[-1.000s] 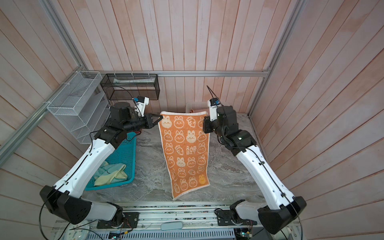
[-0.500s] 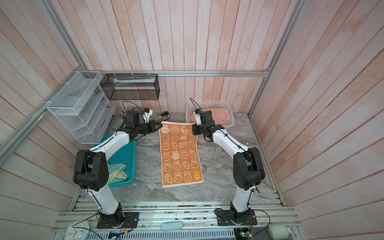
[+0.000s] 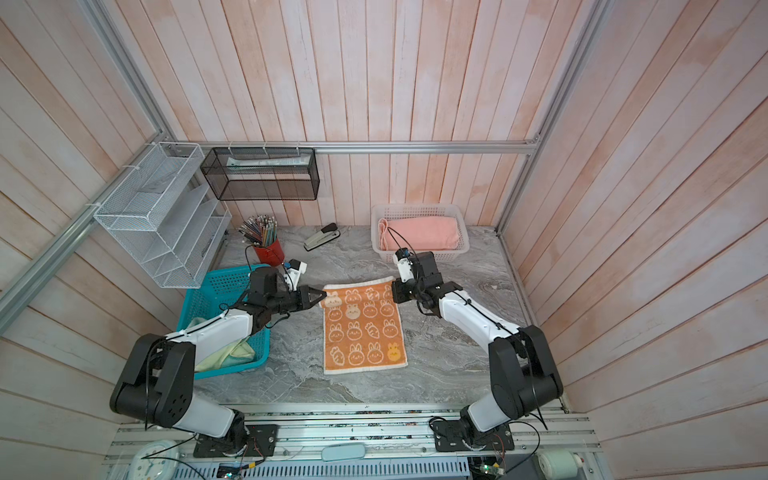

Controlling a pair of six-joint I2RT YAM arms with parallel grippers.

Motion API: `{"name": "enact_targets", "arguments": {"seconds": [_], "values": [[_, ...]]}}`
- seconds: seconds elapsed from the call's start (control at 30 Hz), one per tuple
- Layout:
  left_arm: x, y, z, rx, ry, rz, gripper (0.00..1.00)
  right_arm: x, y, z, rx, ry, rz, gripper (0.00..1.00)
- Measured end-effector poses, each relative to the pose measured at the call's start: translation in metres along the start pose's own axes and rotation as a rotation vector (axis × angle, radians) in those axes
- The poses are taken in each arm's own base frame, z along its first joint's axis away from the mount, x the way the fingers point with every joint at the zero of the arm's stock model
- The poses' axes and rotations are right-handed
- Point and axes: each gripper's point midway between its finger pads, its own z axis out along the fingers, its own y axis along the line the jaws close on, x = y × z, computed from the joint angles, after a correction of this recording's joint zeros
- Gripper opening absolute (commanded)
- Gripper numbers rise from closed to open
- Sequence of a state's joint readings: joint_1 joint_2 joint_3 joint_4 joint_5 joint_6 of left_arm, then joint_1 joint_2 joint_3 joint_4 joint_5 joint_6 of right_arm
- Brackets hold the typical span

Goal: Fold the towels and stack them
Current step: 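Lay the orange towel flat on the table with both grippers, then grasp the orange towel's near edge with both grippers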

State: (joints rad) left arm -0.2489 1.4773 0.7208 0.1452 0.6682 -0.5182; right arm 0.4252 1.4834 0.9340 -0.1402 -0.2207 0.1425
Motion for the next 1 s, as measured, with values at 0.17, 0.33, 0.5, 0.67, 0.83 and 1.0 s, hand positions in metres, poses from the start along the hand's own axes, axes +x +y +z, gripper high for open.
{"name": "enact_targets", "arguments": {"seconds": [0.17,0.33,0.5,0.67,0.83,1.0], "values": [[0.034,0.013,-0.021,-0.075,-0.001,-0.059,0.42,0.067,0.0,-0.014,-0.031,0.084,0.098,0.39],[0.031,0.01,-0.037,-0.112,-0.05,-0.066,0.42,0.077,0.005,-0.037,-0.038,0.046,0.157,0.42],[0.03,0.013,-0.023,-0.136,-0.014,-0.12,0.4,0.065,0.0,-0.042,-0.013,0.0,0.202,0.42],[0.028,0.02,0.011,-0.156,0.063,-0.169,0.39,0.066,-0.008,-0.008,-0.002,0.083,0.251,0.39],[0.042,0.043,0.032,-0.198,0.127,-0.231,0.38,0.059,-0.009,0.033,-0.022,0.159,0.277,0.38],[0.044,0.065,0.056,-0.233,0.179,-0.268,0.38,0.065,-0.013,0.056,-0.012,0.207,0.289,0.36]]}}
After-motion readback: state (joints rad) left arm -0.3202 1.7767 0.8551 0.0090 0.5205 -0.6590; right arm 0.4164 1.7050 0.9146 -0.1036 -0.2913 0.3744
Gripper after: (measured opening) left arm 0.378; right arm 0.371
